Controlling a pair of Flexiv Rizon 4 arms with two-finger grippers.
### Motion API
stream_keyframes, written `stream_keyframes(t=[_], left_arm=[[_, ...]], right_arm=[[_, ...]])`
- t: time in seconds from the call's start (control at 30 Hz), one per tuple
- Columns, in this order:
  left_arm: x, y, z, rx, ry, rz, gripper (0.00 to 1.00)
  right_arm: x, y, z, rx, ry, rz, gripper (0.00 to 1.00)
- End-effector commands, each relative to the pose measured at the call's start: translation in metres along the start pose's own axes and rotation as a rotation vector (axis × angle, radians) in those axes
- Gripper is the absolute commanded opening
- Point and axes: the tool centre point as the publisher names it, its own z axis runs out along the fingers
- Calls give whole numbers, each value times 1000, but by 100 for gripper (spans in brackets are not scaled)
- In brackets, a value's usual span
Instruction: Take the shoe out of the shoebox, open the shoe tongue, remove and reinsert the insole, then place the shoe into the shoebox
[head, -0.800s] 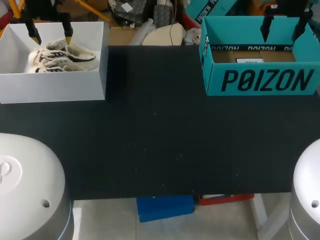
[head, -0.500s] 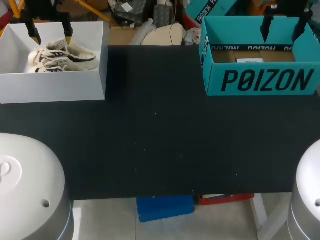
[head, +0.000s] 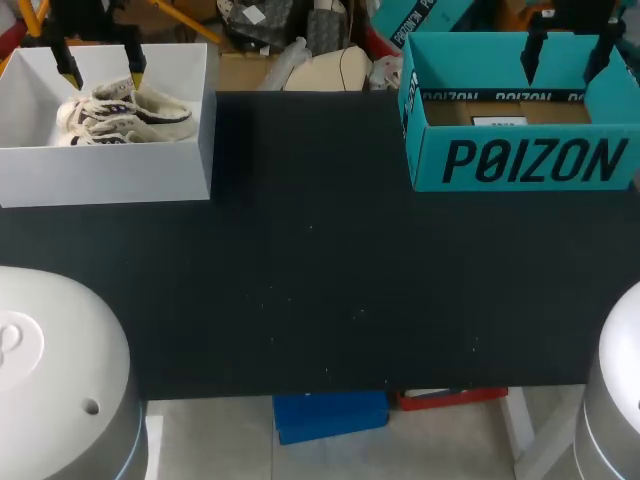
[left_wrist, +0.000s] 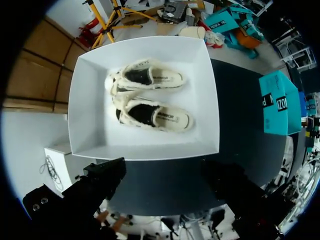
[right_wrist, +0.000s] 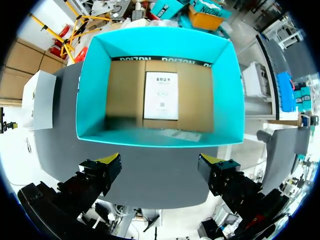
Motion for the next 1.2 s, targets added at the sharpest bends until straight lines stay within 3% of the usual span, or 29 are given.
stream_keyframes(t=[0.03, 0.27, 0.33, 0.5, 0.57, 0.77, 1.2], left_arm=[[0, 0, 0, -1, -1, 0, 100], [-7, 4, 7, 14, 4, 59, 100], [-8, 8, 6, 32, 65, 277, 100], [-6, 26, 6, 104, -110, 1018, 100], [-12, 37, 5, 81, -111, 1300, 100], [-17, 41, 5, 111, -124, 1477, 100], [-17, 41, 5, 111, -124, 1477, 100]], right_arm=[[0, 0, 0, 0, 0, 0, 100], [0, 0, 0, 0, 0, 0, 100], [0, 0, 0, 0, 0, 0, 100], [0, 0, 0, 0, 0, 0, 100], [0, 0, 0, 0, 0, 0, 100], [0, 0, 0, 0, 0, 0, 100], [0, 0, 0, 0, 0, 0, 100]])
